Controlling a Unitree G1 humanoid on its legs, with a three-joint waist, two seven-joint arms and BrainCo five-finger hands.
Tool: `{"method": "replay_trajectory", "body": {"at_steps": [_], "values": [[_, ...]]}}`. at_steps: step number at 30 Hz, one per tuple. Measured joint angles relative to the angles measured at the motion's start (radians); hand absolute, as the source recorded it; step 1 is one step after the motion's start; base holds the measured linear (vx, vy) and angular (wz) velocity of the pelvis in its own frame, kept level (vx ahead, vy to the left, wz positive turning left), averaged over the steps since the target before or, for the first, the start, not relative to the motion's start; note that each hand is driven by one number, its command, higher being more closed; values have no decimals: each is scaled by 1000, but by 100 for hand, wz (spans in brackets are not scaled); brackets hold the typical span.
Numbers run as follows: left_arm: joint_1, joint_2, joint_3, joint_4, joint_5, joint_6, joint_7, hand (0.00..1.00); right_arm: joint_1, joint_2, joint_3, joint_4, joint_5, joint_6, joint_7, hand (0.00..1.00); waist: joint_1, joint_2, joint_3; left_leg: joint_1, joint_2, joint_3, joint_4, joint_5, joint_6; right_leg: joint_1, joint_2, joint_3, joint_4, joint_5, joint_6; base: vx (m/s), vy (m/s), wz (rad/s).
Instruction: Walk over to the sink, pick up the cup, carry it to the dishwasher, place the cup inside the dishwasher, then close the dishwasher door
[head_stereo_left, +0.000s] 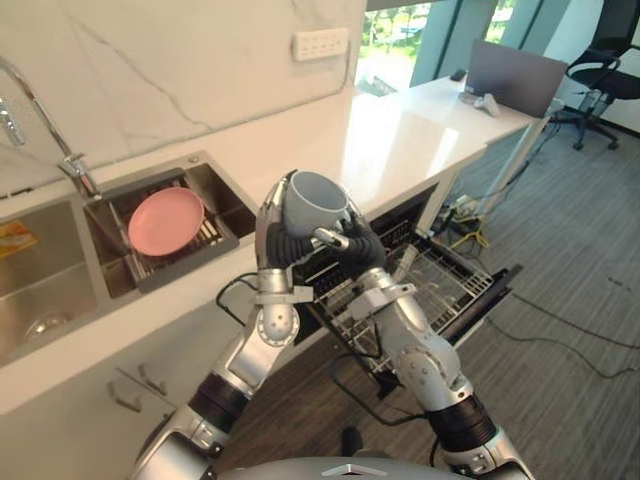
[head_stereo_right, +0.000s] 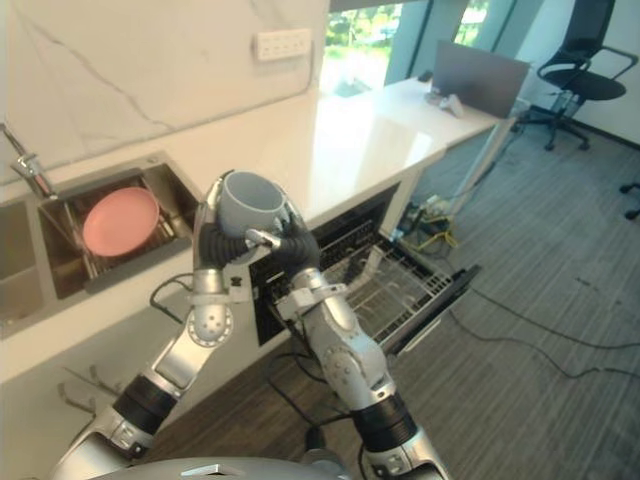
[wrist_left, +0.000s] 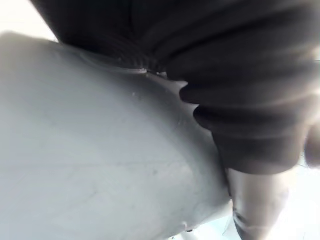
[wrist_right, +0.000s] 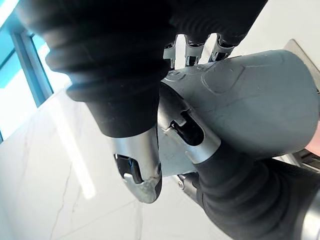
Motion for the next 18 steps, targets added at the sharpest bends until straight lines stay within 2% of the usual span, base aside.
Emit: {"method": "replay_trajectory", "body": {"at_steps": [5, 9, 10, 18], "values": [[-2, 1, 0, 10, -2, 1, -1, 100, -46, 0, 26, 26, -1, 2, -59, 0, 6, -2, -3, 0, 0, -1, 0, 2, -1, 0, 0, 0, 0, 1, -1, -6, -2, 0], [-11, 1, -2, 28, -2, 1, 0, 100, -64, 0, 28, 28, -33, 23, -84, 0, 14, -9, -17, 0, 1, -2, -1, 3, -3, -1, 1, -1, 0, 1, -2, 0, 0, 0], [-11, 1, -1, 28, -2, 2, 1, 100, -76, 0, 33, 28, -36, 33, -97, 100, 14, -13, -19, 0, 1, -2, -1, 4, -3, -1, 1, -1, 0, 1, -2, 0, 0, 0], [-11, 11, 1, 48, -11, 14, 1, 100, -115, 0, 48, 62, -40, 46, -144, 100, 20, -21, -30, 0, 1, -5, -6, 8, -6, -1, 1, -6, 0, -2, -4, 0, 0, 0]]}}
